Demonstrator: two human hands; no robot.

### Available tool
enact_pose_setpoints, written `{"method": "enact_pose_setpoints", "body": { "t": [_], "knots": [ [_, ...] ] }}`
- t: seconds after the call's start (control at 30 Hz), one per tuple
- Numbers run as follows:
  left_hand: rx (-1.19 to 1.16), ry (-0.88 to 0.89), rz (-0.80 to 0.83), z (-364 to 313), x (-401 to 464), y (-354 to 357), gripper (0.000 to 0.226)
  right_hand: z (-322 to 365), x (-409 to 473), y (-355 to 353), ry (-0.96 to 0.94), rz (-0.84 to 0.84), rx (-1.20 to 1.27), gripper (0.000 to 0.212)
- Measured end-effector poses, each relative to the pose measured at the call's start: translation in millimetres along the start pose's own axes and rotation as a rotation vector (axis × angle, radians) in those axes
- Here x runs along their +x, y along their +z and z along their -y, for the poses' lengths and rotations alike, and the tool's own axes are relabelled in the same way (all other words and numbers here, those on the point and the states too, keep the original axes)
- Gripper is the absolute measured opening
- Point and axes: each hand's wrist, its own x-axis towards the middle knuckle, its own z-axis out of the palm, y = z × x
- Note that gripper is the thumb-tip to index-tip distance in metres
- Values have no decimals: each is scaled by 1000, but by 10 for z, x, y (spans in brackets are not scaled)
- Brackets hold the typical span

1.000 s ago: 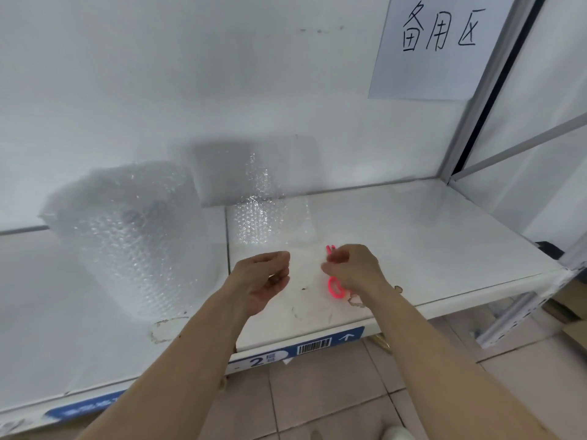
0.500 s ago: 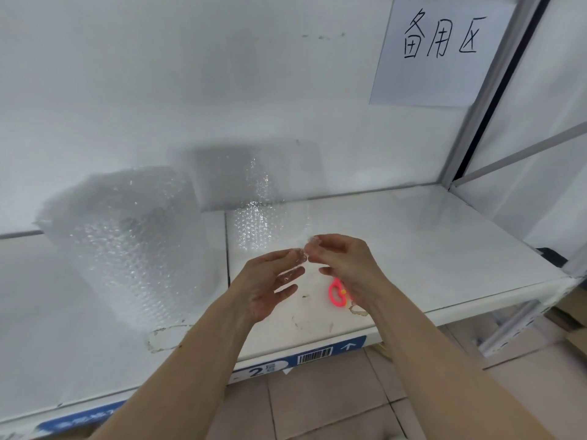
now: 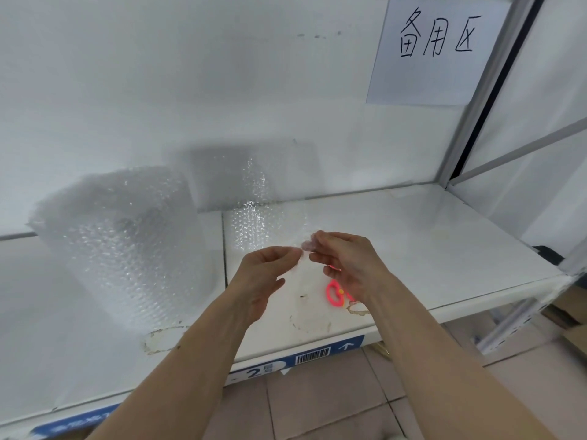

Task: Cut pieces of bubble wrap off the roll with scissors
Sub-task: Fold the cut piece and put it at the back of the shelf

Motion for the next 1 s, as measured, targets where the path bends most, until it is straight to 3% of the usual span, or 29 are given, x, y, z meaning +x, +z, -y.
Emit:
{"method": "enact_pose_setpoints", "body": {
  "t": [0.1, 0.23, 0.4, 0.53, 0.77, 1.0],
  "knots": [
    [5, -3, -18, 12, 10, -17, 7, -3, 16, 5, -15, -19, -37, 14],
    [-33, -20, 21, 9, -3, -25, 15, -10, -7, 43, -26, -9, -96, 29],
    [-156, -95, 78, -30, -27, -1, 21, -49, -38, 88, -135, -97, -103, 15],
    [-139, -135, 32, -9, -16, -33, 27, -27, -53, 69, -160, -144, -61, 17],
    [-159, -145, 24, -20, -4, -43, 15, 14, -64, 50, -49, -88, 1, 34],
    [-230, -131, 18, -43, -4, -27, 9, 6, -43, 24, -80, -158, 68, 20]
  ]
}}
